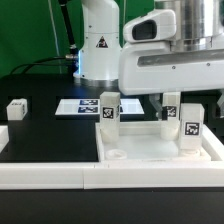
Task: Assemble square table
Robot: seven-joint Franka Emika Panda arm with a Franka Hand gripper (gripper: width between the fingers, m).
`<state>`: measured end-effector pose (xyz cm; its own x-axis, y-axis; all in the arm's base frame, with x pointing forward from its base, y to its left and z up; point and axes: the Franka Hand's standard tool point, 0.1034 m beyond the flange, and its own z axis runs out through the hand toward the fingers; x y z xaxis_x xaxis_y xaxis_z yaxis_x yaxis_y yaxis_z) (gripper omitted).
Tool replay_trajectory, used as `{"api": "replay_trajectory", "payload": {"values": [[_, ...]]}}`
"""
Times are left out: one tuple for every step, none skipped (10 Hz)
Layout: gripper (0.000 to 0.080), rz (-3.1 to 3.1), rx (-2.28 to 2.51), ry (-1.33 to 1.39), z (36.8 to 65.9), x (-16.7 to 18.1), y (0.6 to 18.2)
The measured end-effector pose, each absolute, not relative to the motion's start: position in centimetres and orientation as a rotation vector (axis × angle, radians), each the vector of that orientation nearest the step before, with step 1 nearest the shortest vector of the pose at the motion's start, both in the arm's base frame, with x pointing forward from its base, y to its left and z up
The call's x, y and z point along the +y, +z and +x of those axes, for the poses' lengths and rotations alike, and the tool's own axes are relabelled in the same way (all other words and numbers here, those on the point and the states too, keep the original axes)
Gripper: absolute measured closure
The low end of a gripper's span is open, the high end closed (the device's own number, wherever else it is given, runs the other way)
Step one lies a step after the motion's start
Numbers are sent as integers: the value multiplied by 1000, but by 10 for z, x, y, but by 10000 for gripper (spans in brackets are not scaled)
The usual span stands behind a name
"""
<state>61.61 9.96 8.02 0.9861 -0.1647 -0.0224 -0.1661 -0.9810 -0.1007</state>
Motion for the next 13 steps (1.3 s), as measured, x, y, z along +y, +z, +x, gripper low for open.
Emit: {"api": "replay_trajectory", "payload": {"values": [[151,-3034,256,19,619,97,78],[151,-3033,266,18,619,98,77],[151,-3033,270,18,619,98,77],[276,-3029,316,21,619,98,77],[415,-3022,372,23,619,98,77],[415,-3008,471,28,619,98,77],[512,-2987,596,35,619,98,77],[511,-2961,720,41,619,98,77],[511,-2948,772,43,619,98,77],[511,-2902,925,51,619,98,76],[511,-2811,1153,51,621,98,76],[511,-2664,1382,3,627,97,75],[509,-2470,1599,-44,627,94,74]]}}
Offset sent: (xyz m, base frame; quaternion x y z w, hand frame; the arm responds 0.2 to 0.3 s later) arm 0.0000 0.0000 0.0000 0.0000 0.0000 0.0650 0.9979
